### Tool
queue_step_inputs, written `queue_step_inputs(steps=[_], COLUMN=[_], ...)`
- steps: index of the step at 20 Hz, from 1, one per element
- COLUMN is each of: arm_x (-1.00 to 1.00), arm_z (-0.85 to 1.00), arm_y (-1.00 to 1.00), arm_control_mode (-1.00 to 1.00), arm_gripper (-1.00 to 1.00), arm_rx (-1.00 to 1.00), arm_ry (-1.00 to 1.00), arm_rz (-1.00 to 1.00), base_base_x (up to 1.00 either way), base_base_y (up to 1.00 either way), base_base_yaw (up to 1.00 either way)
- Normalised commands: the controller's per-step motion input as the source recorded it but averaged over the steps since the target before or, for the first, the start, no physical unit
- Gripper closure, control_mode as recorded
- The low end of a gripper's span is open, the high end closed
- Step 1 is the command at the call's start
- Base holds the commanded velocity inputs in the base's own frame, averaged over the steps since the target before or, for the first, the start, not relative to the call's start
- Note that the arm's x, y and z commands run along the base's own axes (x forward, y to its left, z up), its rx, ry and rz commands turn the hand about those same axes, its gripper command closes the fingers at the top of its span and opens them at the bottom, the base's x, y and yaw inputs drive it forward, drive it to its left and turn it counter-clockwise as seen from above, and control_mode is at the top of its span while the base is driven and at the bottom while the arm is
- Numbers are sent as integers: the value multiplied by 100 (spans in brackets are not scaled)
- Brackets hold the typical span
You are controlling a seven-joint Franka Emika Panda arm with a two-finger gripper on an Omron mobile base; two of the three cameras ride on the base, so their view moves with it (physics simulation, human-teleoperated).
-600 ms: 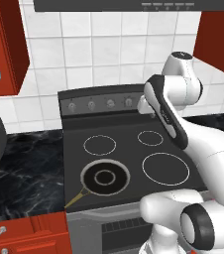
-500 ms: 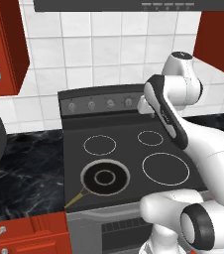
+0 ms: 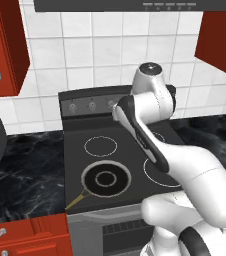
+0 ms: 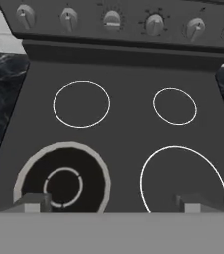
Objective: Turn on the front left burner of the stove.
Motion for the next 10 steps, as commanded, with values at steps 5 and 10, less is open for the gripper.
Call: queue_step_inputs(steps=[5, 10], arm_x=[45, 73], arm_z=[-3, -1], arm_y=[100, 84], arm_control_mode=[-100, -100], arm_gripper=[-100, -100], arm_rx=[-9, -1], arm_ry=[1, 0], arm_rz=[-15, -18], base_base_x=[0, 0], base_base_y=[0, 0], base_base_yaw=[0, 0])
